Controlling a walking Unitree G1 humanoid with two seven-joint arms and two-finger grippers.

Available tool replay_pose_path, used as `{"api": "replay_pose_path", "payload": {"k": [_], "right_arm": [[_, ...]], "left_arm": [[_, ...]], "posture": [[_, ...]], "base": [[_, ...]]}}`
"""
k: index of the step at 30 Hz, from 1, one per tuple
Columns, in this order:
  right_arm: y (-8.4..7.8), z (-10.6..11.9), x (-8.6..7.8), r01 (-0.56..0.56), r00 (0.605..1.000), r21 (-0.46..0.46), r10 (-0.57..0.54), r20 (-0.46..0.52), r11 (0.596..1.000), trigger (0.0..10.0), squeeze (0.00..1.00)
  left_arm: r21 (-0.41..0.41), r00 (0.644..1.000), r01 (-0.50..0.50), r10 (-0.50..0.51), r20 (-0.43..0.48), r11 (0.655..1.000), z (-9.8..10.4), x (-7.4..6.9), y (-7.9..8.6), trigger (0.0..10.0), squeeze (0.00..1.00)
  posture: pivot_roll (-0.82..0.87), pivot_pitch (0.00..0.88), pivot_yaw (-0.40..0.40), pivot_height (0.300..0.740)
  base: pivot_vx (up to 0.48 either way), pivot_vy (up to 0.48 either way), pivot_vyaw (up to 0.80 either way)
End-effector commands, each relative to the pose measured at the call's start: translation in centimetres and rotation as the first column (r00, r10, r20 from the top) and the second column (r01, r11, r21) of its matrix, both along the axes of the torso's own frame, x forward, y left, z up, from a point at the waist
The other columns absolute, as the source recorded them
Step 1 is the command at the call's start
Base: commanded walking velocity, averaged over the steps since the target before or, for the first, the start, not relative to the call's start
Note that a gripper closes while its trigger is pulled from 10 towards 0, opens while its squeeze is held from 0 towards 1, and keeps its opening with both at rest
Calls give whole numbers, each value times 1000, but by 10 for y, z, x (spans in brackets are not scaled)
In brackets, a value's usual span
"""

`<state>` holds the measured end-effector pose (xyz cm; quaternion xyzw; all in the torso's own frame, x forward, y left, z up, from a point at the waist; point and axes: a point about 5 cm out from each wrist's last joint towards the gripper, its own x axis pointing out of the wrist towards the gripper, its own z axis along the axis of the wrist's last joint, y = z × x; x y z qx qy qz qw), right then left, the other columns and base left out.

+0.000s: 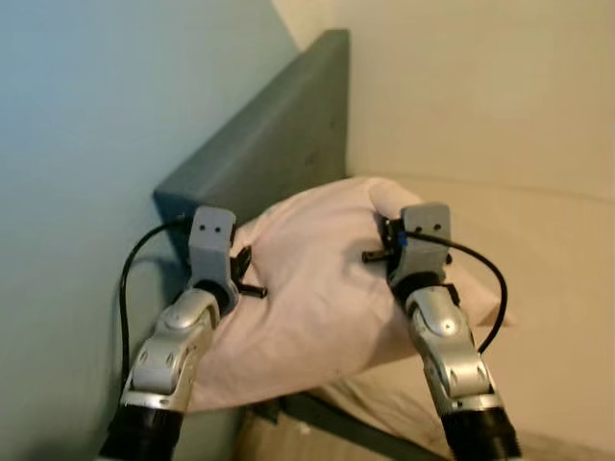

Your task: Clean up the room

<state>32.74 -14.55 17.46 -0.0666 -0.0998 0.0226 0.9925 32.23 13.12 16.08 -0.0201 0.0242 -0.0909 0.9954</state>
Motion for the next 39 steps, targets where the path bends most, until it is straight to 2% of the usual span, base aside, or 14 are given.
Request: {"api": "replay_pose_path", "payload": {"k": [1, 21, 39], "right_arm": [[-8, 1, -1, 41, 999, 35, -41, 8, 999, 10000, 0], [-12, -1, -2, 58, 998, 60, -58, -2, 996, 10000, 0], [-9, -4, 0, 46, 999, 53, -45, -26, 998, 10000, 0]], "left_arm": [[20, 997, -64, 63, 47, 998, 9, 0, 16, 10000, 0], [44, 998, -54, 52, 35, 998, 7, 0, 15, 10000, 0], [28, 998, -67, 67, 19, 997, 5, 1, 16, 10000, 0]], "posture": [[-89, 67, 73, 740], [-86, 73, 78, 740], [-86, 71, 74, 740]], "base": [[0, 0, 0], [0, 0, 0], [0, 0, 0]]}}
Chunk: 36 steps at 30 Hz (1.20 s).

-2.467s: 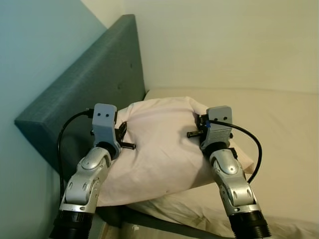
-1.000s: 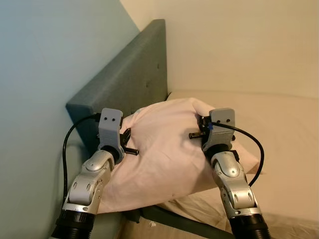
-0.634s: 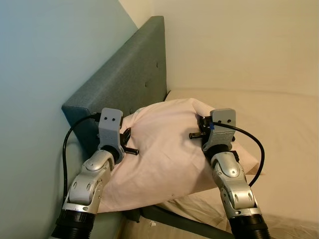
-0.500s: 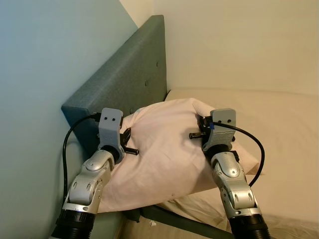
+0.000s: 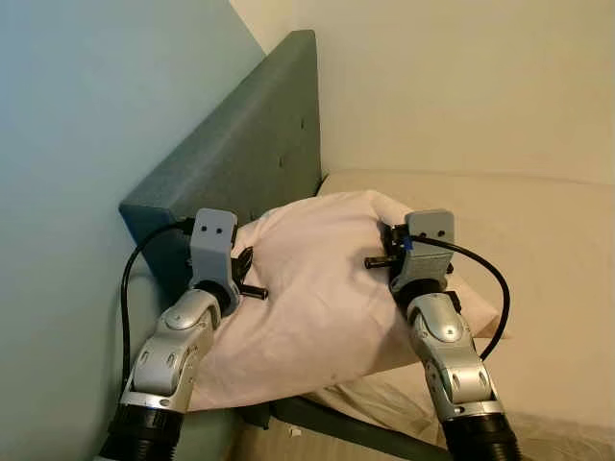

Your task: Clean up the room

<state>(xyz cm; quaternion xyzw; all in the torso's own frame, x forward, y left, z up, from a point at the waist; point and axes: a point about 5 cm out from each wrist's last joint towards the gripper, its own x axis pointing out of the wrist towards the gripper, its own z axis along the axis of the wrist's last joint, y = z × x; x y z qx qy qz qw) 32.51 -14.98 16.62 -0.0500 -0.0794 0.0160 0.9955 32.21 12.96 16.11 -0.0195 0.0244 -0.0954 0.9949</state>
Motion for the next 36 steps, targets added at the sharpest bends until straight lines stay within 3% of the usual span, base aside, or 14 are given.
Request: {"api": "replay_pose_path", "payload": {"k": [1, 17, 24, 36], "right_arm": [[-5, 4, 2, 33, 999, 20, -33, 16, 999, 10000, 0], [-5, 4, 2, 33, 999, 13, -33, 6, 999, 10000, 0], [-4, 3, 2, 29, 1000, 12, -30, 5, 999, 10000, 0], [-5, 2, 2, 28, 1000, 13, -28, 2, 1000, 10000, 0]], "left_arm": [[26, 997, -76, 76, 20, 997, 5, 1, 18, 10000, 0], [-6, 995, -100, 100, -24, 995, 4, 2, 19, 10000, 0], [-51, 993, -89, 85, -77, 995, 0, 1, 18, 10000, 0], [-7, 993, -100, 100, -56, 995, 2, 3, 20, 10000, 0]], "posture": [[-86, 71, 74, 740], [-89, 67, 76, 740], [-89, 62, 77, 740], [-89, 52, 79, 740]], "base": [[0, 0, 0], [0, -447, 0], [0, 274, 0], [0, 40, 0]]}}
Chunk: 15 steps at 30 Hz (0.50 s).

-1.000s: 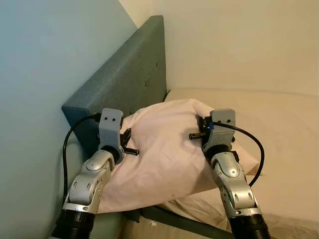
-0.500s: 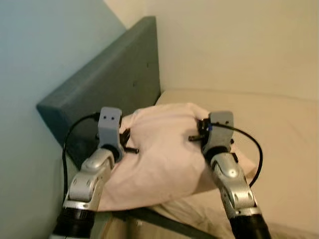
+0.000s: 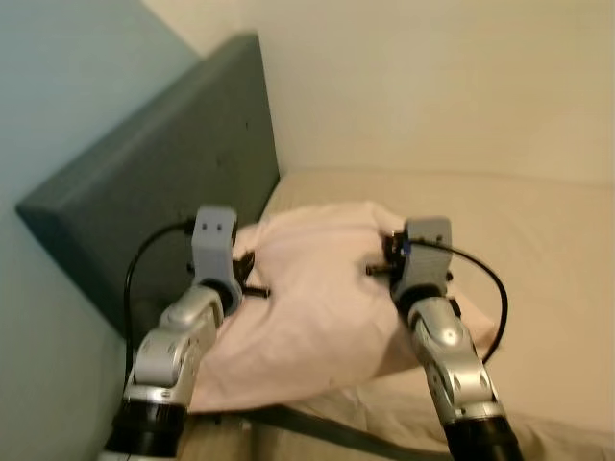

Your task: Clean up the room

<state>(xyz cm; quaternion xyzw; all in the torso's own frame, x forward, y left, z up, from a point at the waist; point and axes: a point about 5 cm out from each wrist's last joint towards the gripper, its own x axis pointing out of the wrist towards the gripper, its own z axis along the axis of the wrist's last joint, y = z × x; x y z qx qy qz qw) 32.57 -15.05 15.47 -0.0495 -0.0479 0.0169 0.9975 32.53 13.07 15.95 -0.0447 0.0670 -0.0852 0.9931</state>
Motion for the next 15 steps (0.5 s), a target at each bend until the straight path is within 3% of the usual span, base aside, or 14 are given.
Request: {"api": "replay_pose_path", "payload": {"k": [1, 15], "right_arm": [[-4, 14, 1, 27, 998, 12, -28, 65, 1000, 10000, 0], [-3, 14, 2, 23, 998, -10, -23, 64, 1000, 10000, 0]], "left_arm": [[34, 996, -79, 78, 39, 996, 5, 0, 18, 10000, 0], [39, 994, -87, 84, 67, 995, 8, 0, 17, 10000, 0]], "posture": [[-89, 52, 79, 740], [-92, 52, 78, 740]], "base": [[0, 0, 0], [0, 0, 0]]}}
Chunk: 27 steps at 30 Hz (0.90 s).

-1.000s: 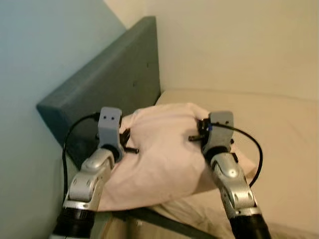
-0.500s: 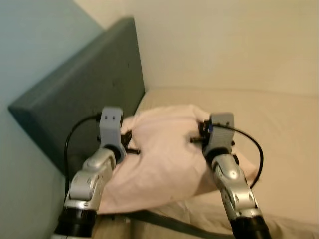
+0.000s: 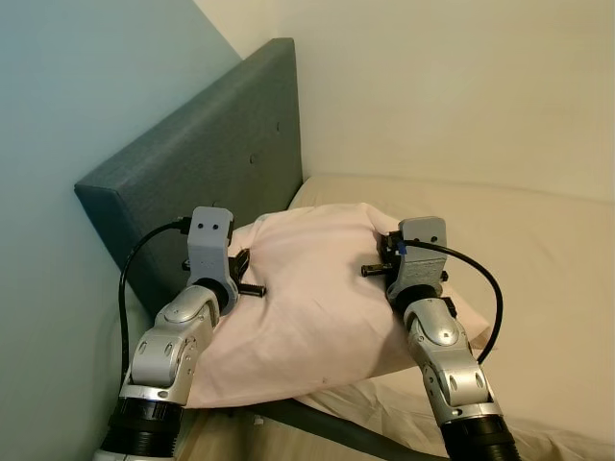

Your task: Clean up the room

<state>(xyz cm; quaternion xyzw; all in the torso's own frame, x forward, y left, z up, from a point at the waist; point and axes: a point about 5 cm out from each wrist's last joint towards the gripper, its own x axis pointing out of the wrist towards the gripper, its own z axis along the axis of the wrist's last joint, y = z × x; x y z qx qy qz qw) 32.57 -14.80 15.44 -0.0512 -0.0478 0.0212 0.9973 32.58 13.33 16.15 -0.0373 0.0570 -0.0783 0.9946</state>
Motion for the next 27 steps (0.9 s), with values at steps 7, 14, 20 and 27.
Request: {"api": "replay_pose_path", "payload": {"k": [7, 14, 20, 27], "right_arm": [[-7, 13, 1, 35, 997, 11, -36, 62, 999, 10000, 0], [-7, 13, 1, 35, 997, 18, -36, 61, 999, 10000, 0], [-8, 13, 1, 35, 998, 18, -36, 60, 999, 10000, 0], [-8, 13, 1, 34, 998, 16, -35, 59, 999, 10000, 0]], "left_arm": [[22, 996, -76, 75, 52, 997, 7, -1, 14, 10000, 0], [18, 996, -60, 58, 68, 998, 7, -2, 14, 10000, 0], [12, 995, -54, 53, 79, 998, 9, -1, 13, 10000, 0], [-1, 996, -49, 49, 80, 999, 10, -2, 13, 10000, 0]], "posture": [[-91, 56, 75, 740], [-92, 59, 74, 740], [-93, 59, 74, 740], [-95, 61, 73, 740]], "base": [[0, 0, 0], [0, 0, 0], [86, 0, 0], [303, 0, 0]]}}
